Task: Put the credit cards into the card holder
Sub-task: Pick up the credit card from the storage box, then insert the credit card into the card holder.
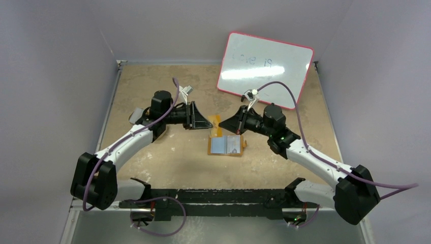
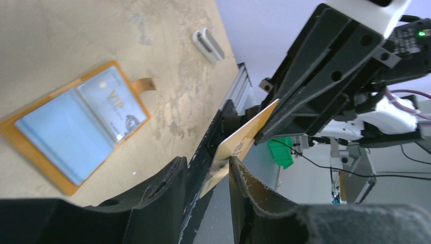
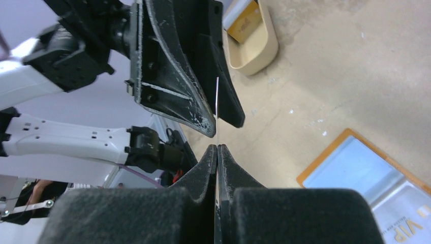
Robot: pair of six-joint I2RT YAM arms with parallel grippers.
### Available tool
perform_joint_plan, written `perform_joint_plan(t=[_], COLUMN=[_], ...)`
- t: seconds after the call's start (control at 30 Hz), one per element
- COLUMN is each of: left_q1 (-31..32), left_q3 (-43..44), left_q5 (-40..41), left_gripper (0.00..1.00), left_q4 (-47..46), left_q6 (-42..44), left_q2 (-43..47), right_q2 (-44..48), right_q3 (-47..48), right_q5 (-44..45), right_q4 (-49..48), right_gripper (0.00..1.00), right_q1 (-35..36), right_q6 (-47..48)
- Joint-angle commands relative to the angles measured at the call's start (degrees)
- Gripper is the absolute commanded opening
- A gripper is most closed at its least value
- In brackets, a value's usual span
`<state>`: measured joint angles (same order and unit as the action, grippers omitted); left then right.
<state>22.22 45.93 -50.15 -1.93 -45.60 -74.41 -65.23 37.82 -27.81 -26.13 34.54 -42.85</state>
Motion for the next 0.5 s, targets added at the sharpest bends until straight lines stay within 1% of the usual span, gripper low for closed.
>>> perform_joint_plan(t=[0.0, 0.17, 0.23, 0.3, 0.37, 0.47], left_q1=[0.2, 0.3, 0.4, 0.4, 0.4, 1.6], left_q3=[3.0, 0.8, -0.7, -2.3, -3.9, -5.2], left_q5=[5.7, 11.7, 14.1, 15.9, 17.0, 19.1], left_gripper=[0.38, 0.38, 0.36, 0.3, 0.21, 0.14], left_q4=[6.8, 7.1, 6.7, 5.1, 2.3, -0.7], left_q6=[7.0, 7.0, 6.6, 5.9, 4.6, 3.1], left_q2=[-0.6, -1.7, -2.3, -3.4, -5.0, -7.3], right_q2=[-0.3, -2.7, -4.2, -5.6, -6.8, -8.1], right_q3=[-0.8, -3.1, -4.2, -5.1, -5.8, -6.9], right_q5=[4.2, 6.7, 7.5, 8.0, 8.7, 9.5], right_q4=[1.8, 3.8, 3.9, 3.9, 3.7, 4.0], right_gripper=[0.0, 0.0, 0.0, 0.0, 0.0, 0.0], right_q1=[-0.3, -1.0, -1.2, -1.4, -1.5, -2.7], right_q6=[1.9, 2.2, 1.6, 1.1, 0.7, 0.5])
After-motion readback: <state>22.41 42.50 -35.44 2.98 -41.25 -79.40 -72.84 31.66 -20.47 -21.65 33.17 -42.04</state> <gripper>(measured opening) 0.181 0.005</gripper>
